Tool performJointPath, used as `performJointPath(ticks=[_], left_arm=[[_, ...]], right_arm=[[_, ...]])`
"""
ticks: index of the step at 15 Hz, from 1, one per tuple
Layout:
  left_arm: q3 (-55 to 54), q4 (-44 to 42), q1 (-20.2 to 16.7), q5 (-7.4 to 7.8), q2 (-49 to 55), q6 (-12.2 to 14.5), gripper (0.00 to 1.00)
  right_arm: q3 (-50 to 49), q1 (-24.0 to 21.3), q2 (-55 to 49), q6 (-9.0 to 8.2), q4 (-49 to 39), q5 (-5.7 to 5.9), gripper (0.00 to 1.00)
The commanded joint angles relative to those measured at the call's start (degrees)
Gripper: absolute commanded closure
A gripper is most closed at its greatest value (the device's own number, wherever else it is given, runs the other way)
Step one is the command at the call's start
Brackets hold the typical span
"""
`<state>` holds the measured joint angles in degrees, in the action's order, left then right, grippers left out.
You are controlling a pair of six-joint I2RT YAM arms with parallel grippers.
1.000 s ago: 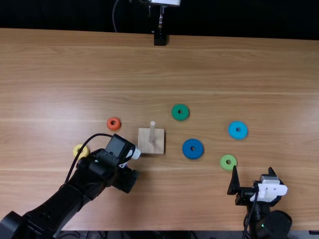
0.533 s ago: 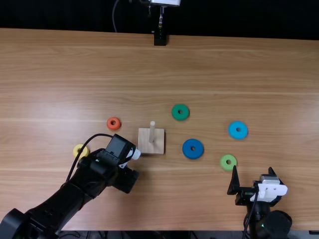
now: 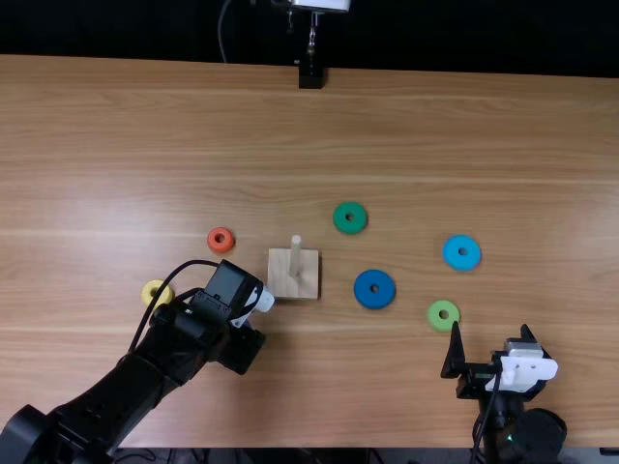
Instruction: Build the Hanoi tower: stack the rings onto the peg from bottom to top in this color order: purple, dark blue, light blue, dark green, light green, yellow, orange.
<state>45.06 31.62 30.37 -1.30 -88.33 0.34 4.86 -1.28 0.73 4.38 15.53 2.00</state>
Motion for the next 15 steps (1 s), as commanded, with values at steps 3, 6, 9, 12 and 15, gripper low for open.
performJointPath(ticks=[3,6,9,12,15], left_arm=[[9.7,4.03,-1.28,-0.7,2.82,4.51,1.0],[19.72,17.95,-1.01,-0.81,2.82,4.41,1.0],[29.56,27.45,-2.51,-0.49,1.85,4.09,1.0],[42.66,39.26,-2.68,0.14,-4.39,3.99,1.0],[53.82,43.16,-2.42,0.46,-9.4,3.77,1.0]], right_arm=[[-3.81,-0.39,-0.73,-0.06,3.73,1.16,0.0],[-3.81,-0.39,-0.73,-0.06,3.73,1.16,0.0],[-3.81,-0.39,-0.73,-0.06,3.73,1.16,0.0],[-3.81,-0.39,-0.73,-0.06,3.83,1.16,0.0],[-3.81,-0.39,-0.73,-0.06,3.73,1.16,0.0]])
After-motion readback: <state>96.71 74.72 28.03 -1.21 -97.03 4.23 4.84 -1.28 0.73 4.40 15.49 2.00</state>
